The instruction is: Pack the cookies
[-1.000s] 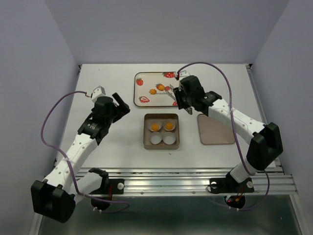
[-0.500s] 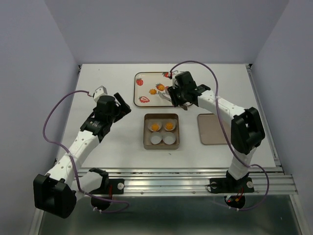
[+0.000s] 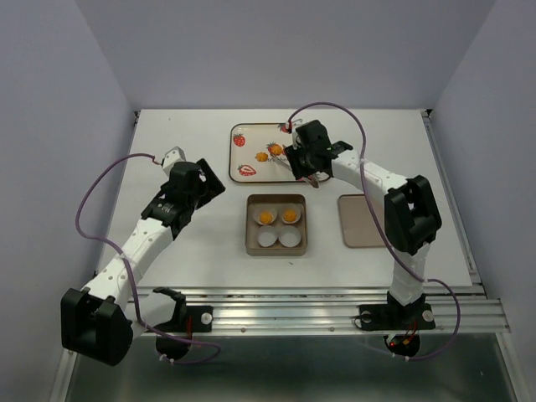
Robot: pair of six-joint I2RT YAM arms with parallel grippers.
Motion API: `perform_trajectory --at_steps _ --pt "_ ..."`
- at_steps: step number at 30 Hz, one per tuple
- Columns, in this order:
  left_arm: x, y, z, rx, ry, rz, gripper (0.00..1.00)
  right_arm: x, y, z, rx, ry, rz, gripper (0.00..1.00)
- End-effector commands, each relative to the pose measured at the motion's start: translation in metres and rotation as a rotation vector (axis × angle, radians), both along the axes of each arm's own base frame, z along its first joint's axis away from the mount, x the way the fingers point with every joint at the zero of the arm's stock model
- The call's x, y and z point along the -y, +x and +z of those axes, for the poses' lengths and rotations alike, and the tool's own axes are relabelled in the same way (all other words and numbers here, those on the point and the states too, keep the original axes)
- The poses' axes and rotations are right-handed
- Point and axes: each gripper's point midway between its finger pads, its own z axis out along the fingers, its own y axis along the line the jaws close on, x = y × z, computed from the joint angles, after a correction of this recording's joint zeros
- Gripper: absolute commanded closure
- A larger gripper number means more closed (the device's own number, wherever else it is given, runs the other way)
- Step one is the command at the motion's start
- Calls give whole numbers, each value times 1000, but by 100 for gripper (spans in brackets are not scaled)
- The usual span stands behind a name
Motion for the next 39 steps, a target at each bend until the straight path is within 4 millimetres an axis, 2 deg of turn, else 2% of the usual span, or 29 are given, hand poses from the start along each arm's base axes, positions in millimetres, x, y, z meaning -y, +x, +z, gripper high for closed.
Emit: perform_trajectory --at_steps 1,13,21,26,32,36,39 --pt "-2 14 28 80 2 16 1 -3 28 21 94 9 -38 48" --pt "-5 16 27 74 17 32 1 -9 44 15 92 23 -40 47" --pt "-7 15 28 78 15 39 1 -10 47 10 78 35 -36 47" --pt "-8 15 27 74 20 45 1 -17 44 9 55 76 -28 48" --pt "-7 16 27 72 17 43 1 -19 43 9 51 83 -20 52" --pt "-7 15 26 71 15 45 1 -20 44 11 55 87 -16 60" --pt "-7 15 28 75 10 47 1 -19 44 15 63 86 -21 62"
